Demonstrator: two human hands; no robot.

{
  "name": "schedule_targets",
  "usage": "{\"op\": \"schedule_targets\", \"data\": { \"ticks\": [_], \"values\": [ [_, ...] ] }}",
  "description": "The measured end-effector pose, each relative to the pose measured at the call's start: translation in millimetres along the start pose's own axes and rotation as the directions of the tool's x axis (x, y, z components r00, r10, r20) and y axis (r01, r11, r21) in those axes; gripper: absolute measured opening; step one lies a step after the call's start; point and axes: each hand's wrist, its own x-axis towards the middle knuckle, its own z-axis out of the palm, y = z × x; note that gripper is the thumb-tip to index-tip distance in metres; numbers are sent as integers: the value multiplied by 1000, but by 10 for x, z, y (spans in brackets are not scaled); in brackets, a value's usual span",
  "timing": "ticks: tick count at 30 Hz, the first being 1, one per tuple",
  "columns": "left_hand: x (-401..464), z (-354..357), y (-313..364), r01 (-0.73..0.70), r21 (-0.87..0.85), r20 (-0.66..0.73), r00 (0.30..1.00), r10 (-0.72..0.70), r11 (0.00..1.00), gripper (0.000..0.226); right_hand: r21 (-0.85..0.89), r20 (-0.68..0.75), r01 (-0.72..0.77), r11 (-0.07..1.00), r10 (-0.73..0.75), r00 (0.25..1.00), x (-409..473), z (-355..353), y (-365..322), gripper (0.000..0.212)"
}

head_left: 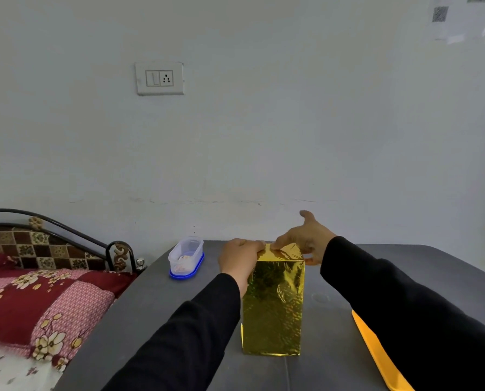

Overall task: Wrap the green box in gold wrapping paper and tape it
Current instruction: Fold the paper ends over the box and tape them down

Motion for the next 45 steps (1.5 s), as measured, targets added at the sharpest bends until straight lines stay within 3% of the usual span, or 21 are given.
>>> {"op": "schedule_targets", "data": {
  "ticks": [5, 9, 14, 18, 21, 23, 24, 27, 30, 33, 37, 40, 45],
  "values": [
    [-42, 0, -3, -32, -4, 6, 999, 32, 999, 13, 327, 131, -215, 920, 181, 975, 115, 63, 362, 62],
    [-60, -5, -8, -23, -9, -4, 1000, 23, 1000, 19, 360, 49, -135, 923, 125, 991, 109, 181, 380, 40],
    [-68, -24, 31, 4, 43, -24, 1000, -3, 999, 36, 247, 102, -101, 964, 78, 992, 124, 183, 393, 56],
    [-37, 5, 9, -38, 40, -39, 998, 40, 998, 23, 210, 76, -137, 968, 124, 989, 191, 163, 383, 52],
    [-47, 21, -3, -7, 48, -73, 997, 10, 999, 36, 227, 61, -151, 962, 141, 988, 218, 157, 403, 44],
    [-102, -7, -17, 69, -120, 3, 998, -69, 990, 52, 345, 67, -137, 928, 121, 990, 196, 159, 471, 44],
    [-70, -29, -86, 110, -183, 61, 993, -100, 977, 70, 412, 64, -103, 905, 83, 994, 192, 155, 528, 52],
    [-207, -144, -303, 59, -325, 208, 978, 11, 944, 89, 530, 72, 24, 848, -73, 995, 15, 147, 798, 95],
    [-301, -300, -694, 18, -238, 323, 944, 62, 971, 96, 561, 108, 154, 814, -256, 961, -171, 216, 1225, 83],
    [-354, -391, -1007, 3, -98, 401, 915, 37, 995, 104, 489, 204, 153, 859, -283, 937, -253, 318, 1644, 93],
    [-350, -464, -982, 21, 12, 401, 916, -24, 1000, 92, 417, 226, 167, 894, -279, 933, -255, 301, 1694, 81],
    [-337, -491, -789, -28, 111, 391, 920, -18, 993, 90, 371, 171, 161, 915, -237, 956, -248, 224, 1501, 49],
    [-316, -481, -431, -101, 142, 377, 925, 41, 985, 55, 388, 129, 74, 919, -133, 983, -113, 149, 1373, 54]
  ]
}}
